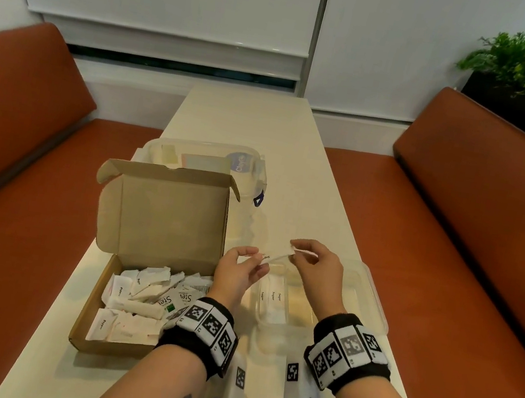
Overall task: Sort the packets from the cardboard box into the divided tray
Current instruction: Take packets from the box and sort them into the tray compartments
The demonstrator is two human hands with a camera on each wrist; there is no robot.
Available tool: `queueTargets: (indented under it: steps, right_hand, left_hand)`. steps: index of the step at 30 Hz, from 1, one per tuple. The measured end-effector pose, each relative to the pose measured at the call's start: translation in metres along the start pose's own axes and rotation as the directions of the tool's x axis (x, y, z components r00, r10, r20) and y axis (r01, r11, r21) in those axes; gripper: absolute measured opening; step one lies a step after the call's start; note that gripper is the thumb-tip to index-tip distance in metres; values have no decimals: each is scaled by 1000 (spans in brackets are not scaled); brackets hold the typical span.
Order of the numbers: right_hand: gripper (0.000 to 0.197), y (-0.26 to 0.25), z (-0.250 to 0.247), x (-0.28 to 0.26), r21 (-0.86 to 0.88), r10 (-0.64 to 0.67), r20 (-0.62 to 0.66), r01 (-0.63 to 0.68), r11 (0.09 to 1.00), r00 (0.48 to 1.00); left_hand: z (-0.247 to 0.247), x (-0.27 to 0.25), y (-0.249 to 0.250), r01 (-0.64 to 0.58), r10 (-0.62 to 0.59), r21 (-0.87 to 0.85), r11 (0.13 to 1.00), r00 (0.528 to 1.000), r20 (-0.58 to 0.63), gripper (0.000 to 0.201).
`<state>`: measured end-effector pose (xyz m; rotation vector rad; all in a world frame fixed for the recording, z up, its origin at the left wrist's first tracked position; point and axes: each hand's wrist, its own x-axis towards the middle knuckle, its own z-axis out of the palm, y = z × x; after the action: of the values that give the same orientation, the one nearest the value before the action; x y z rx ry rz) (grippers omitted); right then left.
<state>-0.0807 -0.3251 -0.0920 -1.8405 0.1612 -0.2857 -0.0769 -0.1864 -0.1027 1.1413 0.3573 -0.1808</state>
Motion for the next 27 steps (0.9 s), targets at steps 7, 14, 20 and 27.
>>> queueTargets:
  steps: [7, 14, 20, 27]
  right_hand:
    - [10, -11, 2, 4, 161, 59, 18, -61, 985, 998]
    - [9, -16, 4, 6, 41, 59, 131, -65, 997, 990]
    - [19, -22, 1, 15, -200, -90, 82, 105, 974, 993]
    - [20, -21, 1, 19, -164, -90, 24, 93, 982, 996]
  left_hand:
    - [1, 3, -1, -32, 32, -2, 999, 999, 4, 15]
    - [2, 7, -5, -49, 49, 8, 999, 999, 9, 15]
    - [3, 10, -2, 4, -3, 45, 999, 999, -35, 19]
    - [1, 9, -8, -57, 35, 189, 980, 993, 116, 25]
